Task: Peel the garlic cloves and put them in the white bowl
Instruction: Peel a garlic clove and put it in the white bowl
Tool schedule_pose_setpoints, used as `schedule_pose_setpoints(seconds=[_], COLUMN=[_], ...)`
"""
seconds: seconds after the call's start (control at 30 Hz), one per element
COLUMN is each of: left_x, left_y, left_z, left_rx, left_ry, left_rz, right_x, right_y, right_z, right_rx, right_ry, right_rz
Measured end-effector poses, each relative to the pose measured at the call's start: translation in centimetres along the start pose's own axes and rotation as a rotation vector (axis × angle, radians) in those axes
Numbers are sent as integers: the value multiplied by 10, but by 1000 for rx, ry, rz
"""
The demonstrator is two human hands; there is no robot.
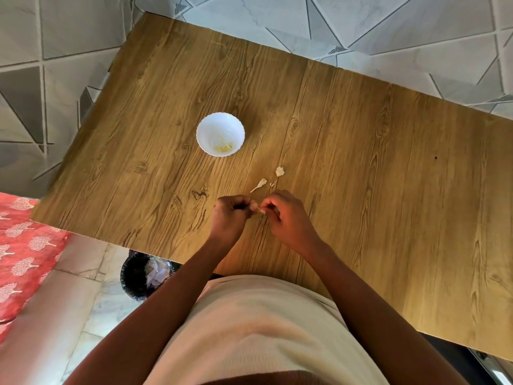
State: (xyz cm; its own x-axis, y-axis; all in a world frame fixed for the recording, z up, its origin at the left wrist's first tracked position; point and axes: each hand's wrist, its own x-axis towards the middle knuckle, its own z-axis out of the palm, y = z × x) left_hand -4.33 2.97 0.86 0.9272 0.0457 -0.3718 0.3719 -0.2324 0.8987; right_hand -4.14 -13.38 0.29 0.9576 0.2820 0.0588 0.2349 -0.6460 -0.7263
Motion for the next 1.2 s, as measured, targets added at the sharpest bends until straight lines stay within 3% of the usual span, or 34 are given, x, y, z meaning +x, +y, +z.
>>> schedule_pose_setpoints(seconds=[0.07, 0.3, 0.6, 0.87, 1.2], left_x=[1, 2, 2, -1, 0], left_y=[-1, -11, -22, -20, -15], left_z=[0, -1, -3, -3, 2], left_rx=[16, 324, 494, 343, 240], left_ry=[-8, 52, 51, 92, 79], left_rz=[9, 208, 308, 207, 262], right_x=[-1, -1, -3, -3, -2], right_y=[0, -1, 5, 8, 7], right_z=[1, 4, 7, 7, 7], right_rx=[-35, 213, 312, 302, 242], right_ry=[-19, -15, -27, -42, -84], right_rz=[-29, 232, 347, 369, 314])
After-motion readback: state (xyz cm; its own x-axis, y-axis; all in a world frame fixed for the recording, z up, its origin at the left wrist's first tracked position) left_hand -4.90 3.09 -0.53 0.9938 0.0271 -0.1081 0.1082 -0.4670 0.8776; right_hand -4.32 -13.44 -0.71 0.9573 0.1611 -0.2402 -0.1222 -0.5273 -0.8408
